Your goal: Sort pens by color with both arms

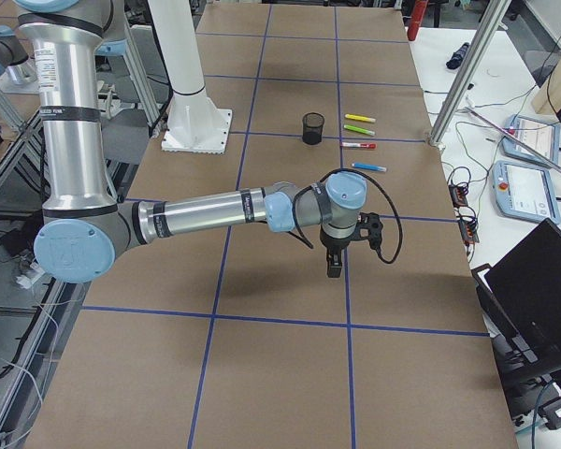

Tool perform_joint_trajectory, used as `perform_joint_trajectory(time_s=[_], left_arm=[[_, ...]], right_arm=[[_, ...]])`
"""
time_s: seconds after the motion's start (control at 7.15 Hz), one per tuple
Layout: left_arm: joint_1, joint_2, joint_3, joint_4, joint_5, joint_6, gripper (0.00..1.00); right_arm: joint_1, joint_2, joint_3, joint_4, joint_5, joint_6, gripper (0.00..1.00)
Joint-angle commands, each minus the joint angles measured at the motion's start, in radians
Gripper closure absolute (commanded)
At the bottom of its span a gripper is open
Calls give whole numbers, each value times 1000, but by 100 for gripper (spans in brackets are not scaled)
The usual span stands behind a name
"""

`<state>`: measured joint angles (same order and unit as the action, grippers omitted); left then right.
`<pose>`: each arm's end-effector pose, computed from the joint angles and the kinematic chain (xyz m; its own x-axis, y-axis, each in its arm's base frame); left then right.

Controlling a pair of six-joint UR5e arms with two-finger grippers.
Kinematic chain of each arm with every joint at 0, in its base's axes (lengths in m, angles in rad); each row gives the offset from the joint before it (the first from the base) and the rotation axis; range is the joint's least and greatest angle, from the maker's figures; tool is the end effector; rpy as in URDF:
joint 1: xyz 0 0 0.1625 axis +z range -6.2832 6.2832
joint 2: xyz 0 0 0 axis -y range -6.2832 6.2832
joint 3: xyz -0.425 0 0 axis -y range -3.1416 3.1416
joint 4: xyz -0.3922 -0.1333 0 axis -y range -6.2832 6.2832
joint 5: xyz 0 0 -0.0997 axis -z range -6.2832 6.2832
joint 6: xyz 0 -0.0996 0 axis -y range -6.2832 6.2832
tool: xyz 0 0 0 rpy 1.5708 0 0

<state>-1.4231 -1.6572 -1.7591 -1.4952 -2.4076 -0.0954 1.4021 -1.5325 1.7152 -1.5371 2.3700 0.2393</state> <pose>0.0186 -0.5281 0.5252 0.6518 0.1504 -0.7434 -0.0825 0.9884 0.1276 -0.0253 -0.5173 0.5624 0.6816 -0.0329 0.7310 0.0025 0.9991 0.0427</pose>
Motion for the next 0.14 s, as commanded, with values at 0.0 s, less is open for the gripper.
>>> perform_joint_trajectory(time_s=[0.0], left_arm=[[1, -1, -2, 0, 1, 0, 0]], right_arm=[[0, 0, 1, 0, 0, 0, 1]])
